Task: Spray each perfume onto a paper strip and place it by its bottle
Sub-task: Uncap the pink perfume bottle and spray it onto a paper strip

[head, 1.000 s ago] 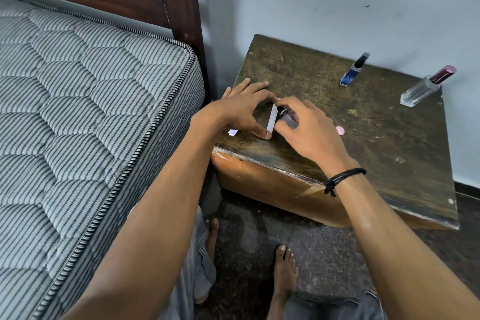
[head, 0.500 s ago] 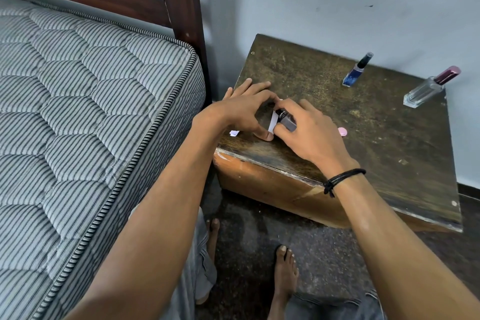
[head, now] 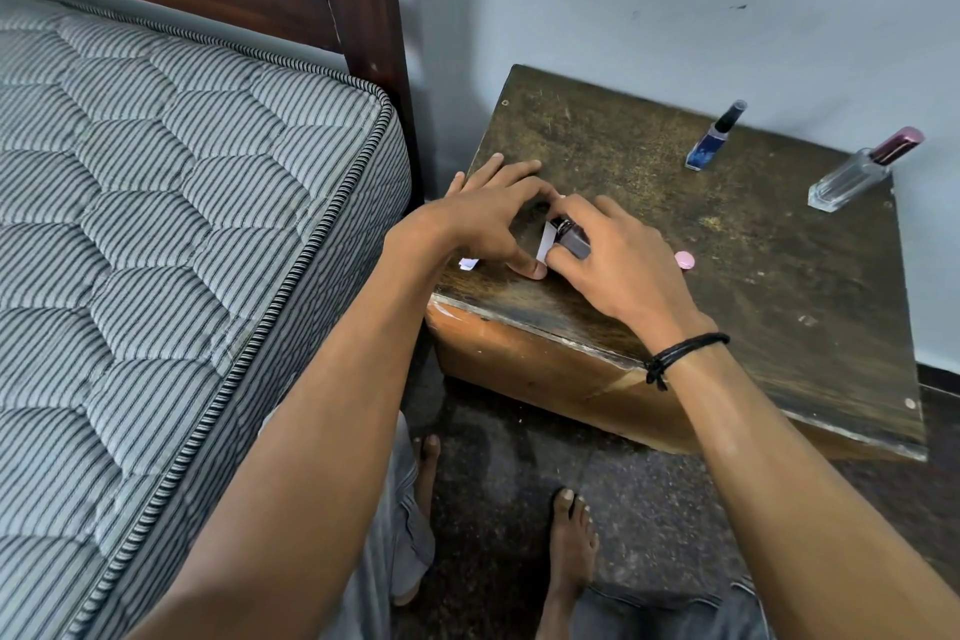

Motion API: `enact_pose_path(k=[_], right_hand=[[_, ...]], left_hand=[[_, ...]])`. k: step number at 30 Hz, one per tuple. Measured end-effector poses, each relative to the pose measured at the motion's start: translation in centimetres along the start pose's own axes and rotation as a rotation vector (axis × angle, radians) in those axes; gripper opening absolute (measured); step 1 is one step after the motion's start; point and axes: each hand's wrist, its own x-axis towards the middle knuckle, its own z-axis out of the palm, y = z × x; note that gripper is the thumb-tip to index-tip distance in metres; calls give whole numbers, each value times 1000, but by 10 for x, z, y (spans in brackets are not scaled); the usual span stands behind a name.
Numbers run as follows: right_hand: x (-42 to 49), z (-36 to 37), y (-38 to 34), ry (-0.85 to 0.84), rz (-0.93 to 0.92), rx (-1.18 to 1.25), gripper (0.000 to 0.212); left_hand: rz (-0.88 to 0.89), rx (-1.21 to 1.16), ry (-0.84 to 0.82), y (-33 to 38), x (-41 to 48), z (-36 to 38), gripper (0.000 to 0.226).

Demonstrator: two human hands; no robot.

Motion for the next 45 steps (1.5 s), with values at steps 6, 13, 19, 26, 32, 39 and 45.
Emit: enact_pose_path(k=[6,13,19,26,32,39,45], right_hand=[[-1,-1,-1,-1,2,13,41],[6,-19,12,-147,201,300,38],[8,-28,8,-159,318,550,34],[8,-51,6,-31,469,977,29],[4,-63,17,77,454,1095,24],[-6,-70,30,22,339,1010,29],[-13,-73,36,-76,283,922,35]], left_hand=[[3,7,-1,-2,1,0,93],[17,-11,-1,-2,-1,-1,89],[3,-7,-2,1,-3,-3,90],[23,-85,27,2,-8,-9,77],[10,-337,236,-7,-11,-21,43],[-34,-419,518,-5,-10,-27,21],[16,-523,500,17,-9,-21,17]])
